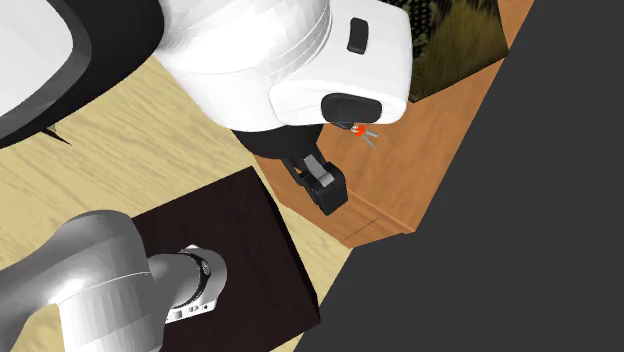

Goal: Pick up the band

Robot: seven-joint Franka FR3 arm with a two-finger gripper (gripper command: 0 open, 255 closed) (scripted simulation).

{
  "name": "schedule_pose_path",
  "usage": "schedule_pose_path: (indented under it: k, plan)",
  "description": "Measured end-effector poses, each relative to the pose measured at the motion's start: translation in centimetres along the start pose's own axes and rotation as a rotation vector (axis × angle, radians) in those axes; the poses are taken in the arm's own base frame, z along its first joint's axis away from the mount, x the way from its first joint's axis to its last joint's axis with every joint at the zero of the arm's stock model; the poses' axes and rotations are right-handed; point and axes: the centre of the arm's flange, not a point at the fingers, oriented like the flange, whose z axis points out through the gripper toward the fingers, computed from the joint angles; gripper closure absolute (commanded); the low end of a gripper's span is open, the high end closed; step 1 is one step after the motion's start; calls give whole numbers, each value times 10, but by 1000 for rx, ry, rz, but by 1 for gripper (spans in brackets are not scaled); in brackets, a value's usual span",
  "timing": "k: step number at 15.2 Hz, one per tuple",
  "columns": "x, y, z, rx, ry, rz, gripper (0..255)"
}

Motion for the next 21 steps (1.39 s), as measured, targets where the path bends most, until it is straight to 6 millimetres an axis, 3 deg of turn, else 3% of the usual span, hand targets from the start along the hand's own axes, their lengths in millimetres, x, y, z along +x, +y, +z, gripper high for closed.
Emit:
schedule_pose_path:
  k: [4, 18, 21]
  plan:
    - [18, -15, 14, 8, -8, 26, 0]
    - [150, -96, 110, 64, -55, 205, 0]
    - [156, -99, 130, 68, -58, 217, 0]
